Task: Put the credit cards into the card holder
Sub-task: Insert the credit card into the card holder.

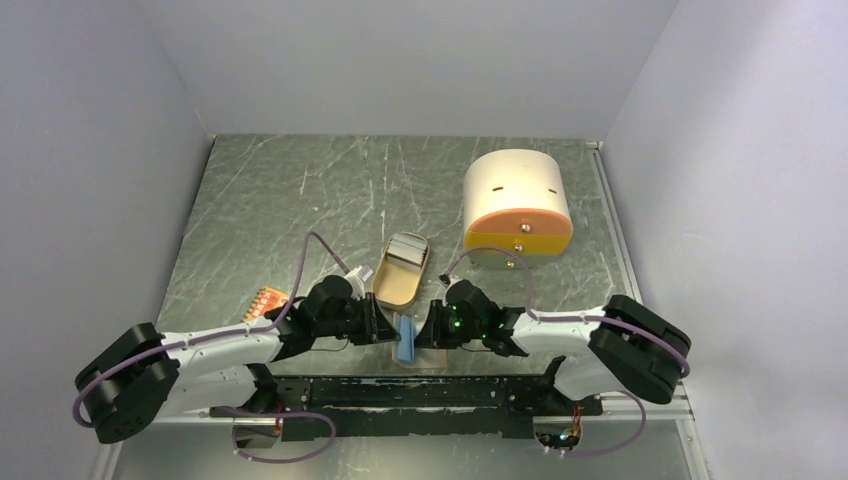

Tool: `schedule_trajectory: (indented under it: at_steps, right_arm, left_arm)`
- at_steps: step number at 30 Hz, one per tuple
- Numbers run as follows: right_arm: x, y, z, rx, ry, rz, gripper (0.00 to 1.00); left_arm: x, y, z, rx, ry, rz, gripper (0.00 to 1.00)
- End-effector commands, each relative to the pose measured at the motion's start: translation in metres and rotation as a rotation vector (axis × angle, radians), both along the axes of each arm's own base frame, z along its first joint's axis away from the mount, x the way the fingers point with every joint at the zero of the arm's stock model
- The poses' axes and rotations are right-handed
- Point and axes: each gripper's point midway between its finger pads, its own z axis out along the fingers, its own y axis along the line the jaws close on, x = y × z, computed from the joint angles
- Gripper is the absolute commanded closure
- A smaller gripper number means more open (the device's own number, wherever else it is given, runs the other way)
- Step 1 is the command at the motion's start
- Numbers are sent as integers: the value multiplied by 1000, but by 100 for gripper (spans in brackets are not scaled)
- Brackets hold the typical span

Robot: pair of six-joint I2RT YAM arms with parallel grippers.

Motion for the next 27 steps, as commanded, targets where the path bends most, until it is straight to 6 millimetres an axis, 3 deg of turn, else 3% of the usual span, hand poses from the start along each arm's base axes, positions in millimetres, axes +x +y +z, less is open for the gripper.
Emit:
schedule_trajectory:
  at_steps: [1,5,9,16,27]
  right_arm:
    - [5,-12,4,-74,-37,-30,75]
    - [9,-21,13,-97,-67,-54,72]
    - [13,-15,34,-19,-120,-61,68]
    - [14,-17,28,-33,-108,-83,71]
    - [25,-40,54,-68,-186,-174,60]
  left_arm:
    - [5,8,-1,54,-15,40,77]
    - [5,10,-5,73,-14,41,77]
    - [4,7,-7,77,-10,22,79]
    - [6,1,-3,63,-16,4,78]
    - [5,2,-4,59,-12,8,72]
